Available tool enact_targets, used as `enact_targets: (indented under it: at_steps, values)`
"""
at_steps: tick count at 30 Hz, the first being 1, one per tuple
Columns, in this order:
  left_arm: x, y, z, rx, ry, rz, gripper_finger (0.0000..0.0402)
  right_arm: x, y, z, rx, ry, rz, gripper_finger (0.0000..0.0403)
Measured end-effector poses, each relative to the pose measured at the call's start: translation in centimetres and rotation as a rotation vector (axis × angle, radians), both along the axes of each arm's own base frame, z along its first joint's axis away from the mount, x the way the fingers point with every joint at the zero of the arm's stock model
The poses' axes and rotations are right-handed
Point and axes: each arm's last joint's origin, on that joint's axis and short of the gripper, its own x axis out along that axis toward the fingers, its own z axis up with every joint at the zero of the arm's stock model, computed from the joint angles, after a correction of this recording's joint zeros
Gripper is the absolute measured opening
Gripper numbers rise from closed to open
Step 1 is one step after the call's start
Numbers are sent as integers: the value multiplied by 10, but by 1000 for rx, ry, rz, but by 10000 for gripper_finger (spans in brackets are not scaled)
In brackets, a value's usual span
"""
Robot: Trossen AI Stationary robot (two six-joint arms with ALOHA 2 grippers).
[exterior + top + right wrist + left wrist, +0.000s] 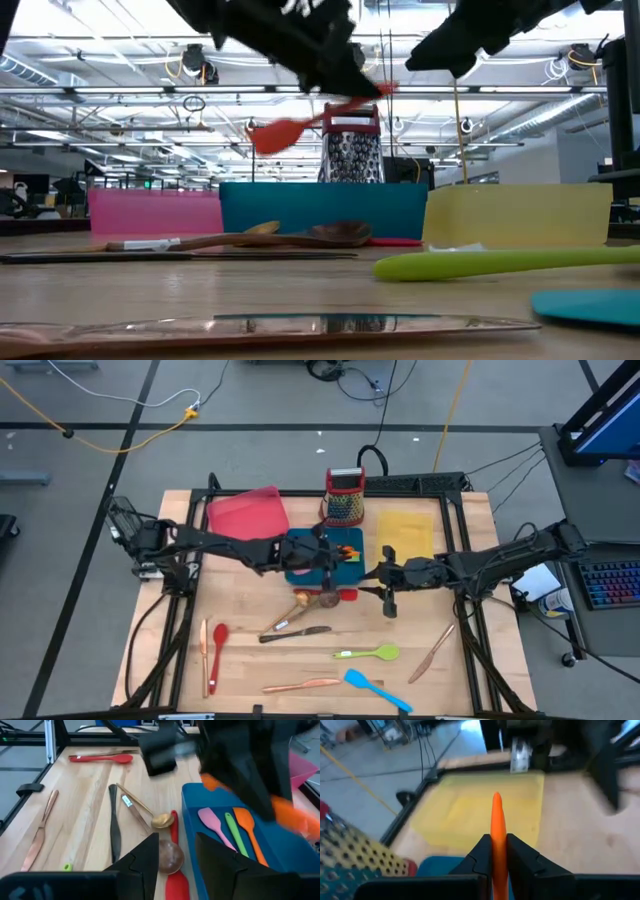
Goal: Pick & Place Kitchen Items
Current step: Put the orange spatula into the blue bin
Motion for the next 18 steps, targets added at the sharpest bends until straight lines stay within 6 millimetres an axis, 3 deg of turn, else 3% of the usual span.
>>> enact_targets:
  at_steps: [7, 18]
  values:
    - [15, 20, -49, 7, 101, 67, 44, -3, -1, -11, -5, 30, -1, 118]
    - [19, 46, -79, -20, 159, 101, 51, -3, -1, -13, -2, 25, -1, 118]
